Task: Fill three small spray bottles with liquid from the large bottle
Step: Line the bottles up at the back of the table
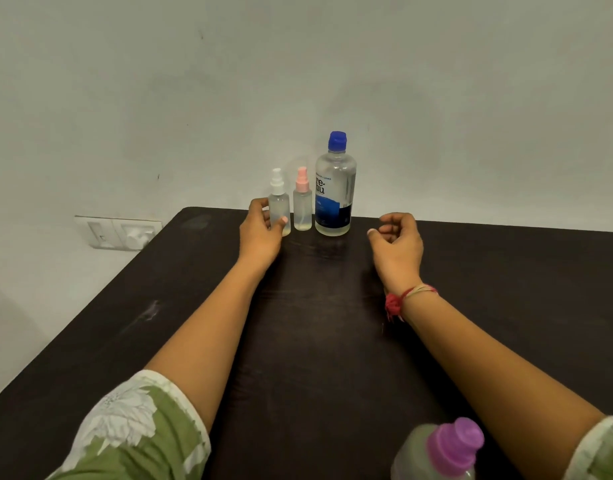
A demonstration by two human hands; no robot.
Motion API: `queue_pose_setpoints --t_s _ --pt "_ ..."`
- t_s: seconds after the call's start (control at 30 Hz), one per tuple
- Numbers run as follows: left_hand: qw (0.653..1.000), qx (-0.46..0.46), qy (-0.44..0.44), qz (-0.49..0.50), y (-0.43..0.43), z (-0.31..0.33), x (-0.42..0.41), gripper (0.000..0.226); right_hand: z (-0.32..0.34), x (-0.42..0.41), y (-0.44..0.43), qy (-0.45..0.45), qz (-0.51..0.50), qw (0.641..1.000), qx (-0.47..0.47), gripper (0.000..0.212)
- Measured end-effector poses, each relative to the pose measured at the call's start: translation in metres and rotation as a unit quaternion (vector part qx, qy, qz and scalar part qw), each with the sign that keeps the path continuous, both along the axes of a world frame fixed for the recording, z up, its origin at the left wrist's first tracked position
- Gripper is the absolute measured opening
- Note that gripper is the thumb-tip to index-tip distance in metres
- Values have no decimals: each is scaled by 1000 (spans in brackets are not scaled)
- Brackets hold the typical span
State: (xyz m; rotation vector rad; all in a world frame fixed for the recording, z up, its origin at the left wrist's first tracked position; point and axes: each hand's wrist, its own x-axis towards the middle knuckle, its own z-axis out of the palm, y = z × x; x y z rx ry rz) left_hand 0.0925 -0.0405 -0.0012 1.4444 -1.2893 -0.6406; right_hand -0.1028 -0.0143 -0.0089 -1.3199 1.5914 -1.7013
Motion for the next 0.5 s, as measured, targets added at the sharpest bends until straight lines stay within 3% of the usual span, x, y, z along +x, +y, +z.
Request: queue_pose_setpoints --t_s 0.23,0.37,0.5 --pt "1000 17 -13 -15 -11 0 -1 47 2 1 2 29 39 999 23 20" --pt "999 -1 -43 28 -11 -2 1 61 3 1 4 30 43 998 26 21" --pt "999 -5 -34 35 -13 -1 0 49 4 1 5 28 50 998 31 20"
